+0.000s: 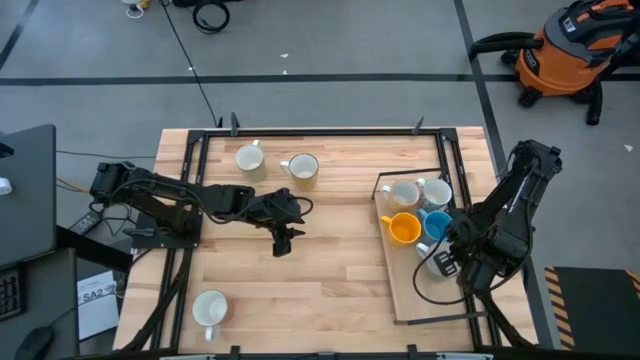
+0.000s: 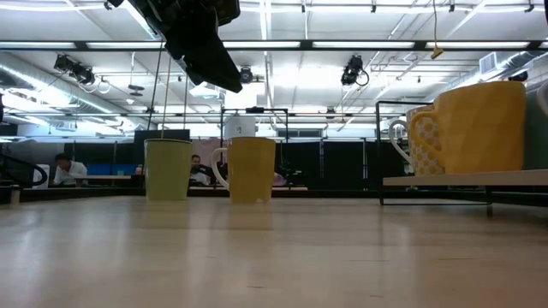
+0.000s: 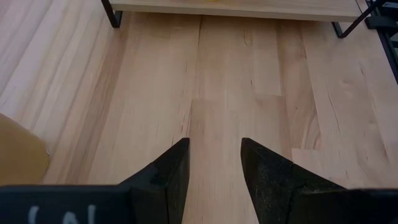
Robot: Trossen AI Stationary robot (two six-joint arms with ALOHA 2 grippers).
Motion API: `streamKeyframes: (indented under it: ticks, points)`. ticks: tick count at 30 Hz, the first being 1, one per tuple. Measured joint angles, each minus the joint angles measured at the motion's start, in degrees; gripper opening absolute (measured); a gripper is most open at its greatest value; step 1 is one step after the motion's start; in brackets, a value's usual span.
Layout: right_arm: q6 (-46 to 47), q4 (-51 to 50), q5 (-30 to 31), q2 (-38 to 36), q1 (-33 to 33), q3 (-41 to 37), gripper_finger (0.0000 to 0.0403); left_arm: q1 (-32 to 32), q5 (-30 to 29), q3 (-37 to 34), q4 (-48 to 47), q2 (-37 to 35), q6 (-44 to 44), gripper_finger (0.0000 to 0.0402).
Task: Place coffee mugs
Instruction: Put the blue white mug on the shelf
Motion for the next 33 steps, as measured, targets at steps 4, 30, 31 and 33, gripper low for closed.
streamKeyframes:
  ticks: [4,30,31,33]
  points:
    - [0.00,0.00,0.02,0.00,0.00,0.00,0.0051,0.00,0.00,0.00,0.00,0.00,0.00,0.0151]
    - [0.15,-0.04,0.46,-0.04,-0.02,0.00,0.0125,0.00,0.00,0.00,0.00,0.00,0.00,0.0151]
    - [-0.07,-0.04,0.45,-0.04,-0.02,0.00,0.0129,0.00,0.00,0.00,0.02,0.00,0.00,0.0151]
    - [-0.23,-0.04,0.32,-0.04,-0.02,0.00,0.0133,0.00,0.00,0.00,0.01,0.00,0.00,0.0151]
